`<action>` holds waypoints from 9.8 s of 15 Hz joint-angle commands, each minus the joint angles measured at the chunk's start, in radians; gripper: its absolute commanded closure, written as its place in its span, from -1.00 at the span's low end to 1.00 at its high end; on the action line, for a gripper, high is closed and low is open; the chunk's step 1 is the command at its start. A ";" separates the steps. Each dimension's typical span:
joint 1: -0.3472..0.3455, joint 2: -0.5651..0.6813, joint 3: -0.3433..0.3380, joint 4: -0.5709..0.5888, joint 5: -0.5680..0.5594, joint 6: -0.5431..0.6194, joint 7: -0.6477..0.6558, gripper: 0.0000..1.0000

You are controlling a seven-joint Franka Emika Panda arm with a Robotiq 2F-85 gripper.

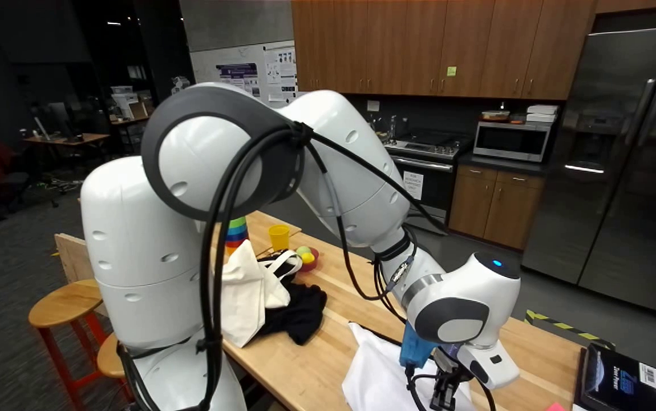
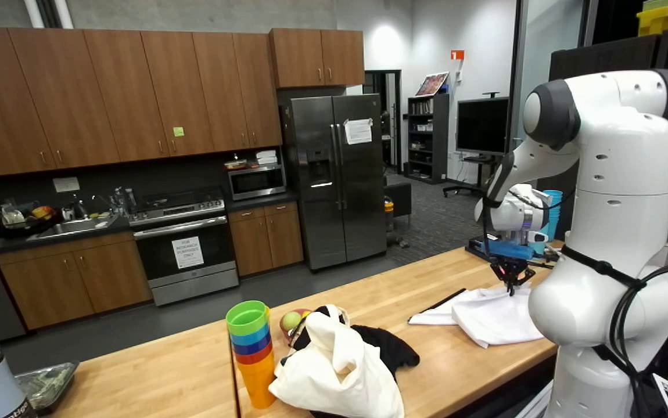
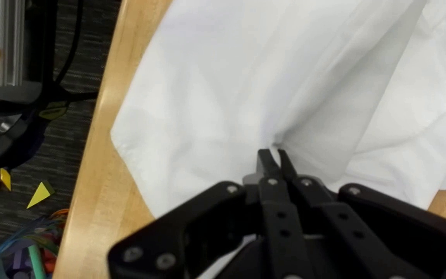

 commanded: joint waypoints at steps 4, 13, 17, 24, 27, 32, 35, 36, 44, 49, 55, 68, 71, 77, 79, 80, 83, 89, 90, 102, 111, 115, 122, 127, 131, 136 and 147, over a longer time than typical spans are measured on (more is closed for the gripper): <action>0.022 0.000 -0.018 -0.019 -0.061 0.019 0.025 0.46; 0.031 -0.060 -0.009 -0.036 -0.037 -0.007 -0.007 -0.28; 0.040 -0.077 -0.004 -0.045 -0.039 0.011 -0.025 -0.20; 0.040 -0.084 -0.003 -0.056 -0.041 0.020 -0.046 0.85; 0.040 -0.079 -0.003 -0.051 -0.044 0.019 -0.042 1.00; 0.032 -0.104 -0.009 0.079 0.026 -0.175 -0.032 0.99; 0.027 -0.131 -0.010 0.198 0.096 -0.224 -0.033 0.99; 0.025 -0.134 -0.009 0.240 0.115 -0.234 -0.027 0.99; 0.029 -0.158 -0.005 0.503 0.241 -0.273 -0.013 0.99; 0.043 -0.144 0.006 0.676 0.304 -0.297 0.034 0.99; 0.079 -0.129 0.032 0.820 0.358 -0.293 0.110 0.99; 0.125 -0.073 0.063 1.066 0.482 -0.336 0.129 0.99; 0.129 -0.063 0.070 1.072 0.504 -0.369 0.086 0.99; 0.097 -0.084 0.040 1.031 0.622 -0.684 -0.047 0.99; 0.079 -0.065 0.022 1.060 0.657 -0.852 -0.061 0.99; 0.070 -0.061 0.014 1.068 0.675 -0.930 -0.062 0.99; 0.046 -0.031 -0.007 1.106 0.743 -1.161 -0.048 0.99; 0.074 -0.200 0.032 0.752 0.720 -1.343 -0.099 0.99; 0.083 -0.224 0.046 0.690 0.711 -1.351 -0.113 0.99; 0.088 -0.330 0.164 0.173 0.343 -0.977 -0.218 0.99; -0.052 -0.120 -0.042 0.286 0.270 -0.575 -0.194 0.99; -0.082 -0.025 -0.107 0.418 0.344 -0.446 -0.171 0.99; -0.092 0.105 -0.125 0.540 0.421 -0.255 -0.070 0.99; -0.094 0.131 -0.124 0.546 0.383 -0.235 -0.023 0.87; -0.090 0.182 -0.121 0.581 0.357 -0.235 0.027 0.45; -0.071 0.146 -0.114 0.507 0.328 -0.188 -0.006 -0.27; 0.012 -0.014 -0.047 0.322 0.207 -0.418 -0.239 -1.00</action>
